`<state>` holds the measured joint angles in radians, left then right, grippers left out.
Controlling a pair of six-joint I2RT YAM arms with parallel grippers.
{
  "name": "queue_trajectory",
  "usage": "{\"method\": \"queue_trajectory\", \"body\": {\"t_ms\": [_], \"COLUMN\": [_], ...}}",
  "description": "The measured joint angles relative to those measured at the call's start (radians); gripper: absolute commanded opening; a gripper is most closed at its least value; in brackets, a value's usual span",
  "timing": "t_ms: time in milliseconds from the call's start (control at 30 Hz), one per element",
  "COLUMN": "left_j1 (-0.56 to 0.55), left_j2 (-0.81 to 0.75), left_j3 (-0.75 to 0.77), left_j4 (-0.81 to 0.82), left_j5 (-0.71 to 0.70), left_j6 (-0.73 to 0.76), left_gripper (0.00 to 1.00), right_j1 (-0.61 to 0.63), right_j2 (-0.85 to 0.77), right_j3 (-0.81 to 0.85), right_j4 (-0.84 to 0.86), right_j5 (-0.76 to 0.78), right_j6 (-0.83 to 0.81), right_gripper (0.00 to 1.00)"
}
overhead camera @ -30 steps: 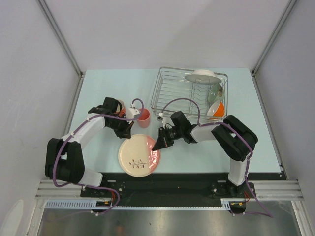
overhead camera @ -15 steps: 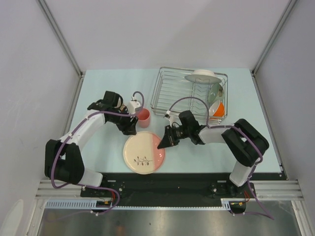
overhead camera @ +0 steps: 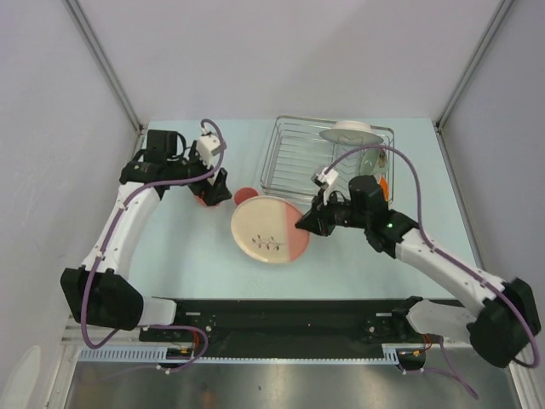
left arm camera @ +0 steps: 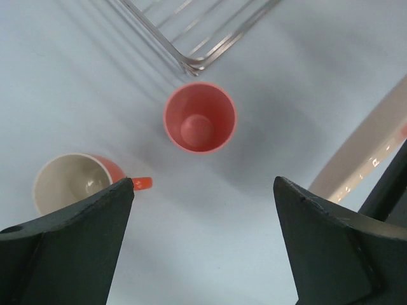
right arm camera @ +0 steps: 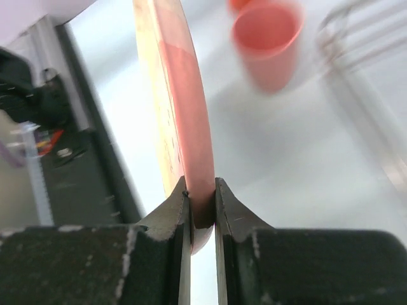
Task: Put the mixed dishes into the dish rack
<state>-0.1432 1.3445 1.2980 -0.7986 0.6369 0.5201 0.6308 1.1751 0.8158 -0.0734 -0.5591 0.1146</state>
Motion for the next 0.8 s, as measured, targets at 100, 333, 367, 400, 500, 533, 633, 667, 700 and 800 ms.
{"method": "queue_trajectory", "body": {"t_ms": [100,333,367,400,500,533,633,667,700,800], "left_j1": [0.021,0.021,0.021,0.021,0.021,0.021,0.021,0.021,0.021,0.021], "left_j2": [-0.005,-0.013,-0.015,-0.017,-0.018,-0.019,-0.019,-0.019,-0.019,-0.02], "left_j3": [0.022,0.017,0.013,0.006,-0.016,-0.024,-0.042,-0.045,-0.048,-0.056], "left_j4": [0.018,0.036,0.04,0.044,0.051,0.054,0.056,0.056,0.057,0.057], "left_j5": [0.025,0.066,0.069,0.073,0.074,0.074,0.074,0.074,0.074,0.074], "left_j6": [-0.049,-0.12,-0.124,-0.129,-0.138,-0.139,-0.146,-0.146,-0.146,-0.146], "left_gripper": [0.96,0.95,0.95,0.95,0.94,0.95,0.94,0.94,0.94,0.94], "right_j1": [-0.002,-0.044,-0.051,-0.06,-0.095,-0.108,-0.137,-0.142,-0.144,-0.145], "right_j2": [-0.128,-0.245,-0.239,-0.23,-0.196,-0.179,-0.119,-0.103,-0.09,-0.047], "right_j3": [0.04,0.1,0.106,0.109,0.111,0.111,0.111,0.111,0.111,0.111], "right_j4": [-0.042,-0.021,-0.011,-0.003,0.02,0.028,0.051,0.053,0.055,0.058], "right_j5": [0.109,0.347,0.392,0.434,0.529,0.557,0.644,0.666,0.684,0.721], "right_j6": [-0.167,-0.533,-0.585,-0.631,-0.735,-0.769,-0.86,-0.889,-0.911,-0.983], "right_gripper": [0.0,0.0,0.0,0.0,0.0,0.0,0.0,0.0,0.0,0.0]}}
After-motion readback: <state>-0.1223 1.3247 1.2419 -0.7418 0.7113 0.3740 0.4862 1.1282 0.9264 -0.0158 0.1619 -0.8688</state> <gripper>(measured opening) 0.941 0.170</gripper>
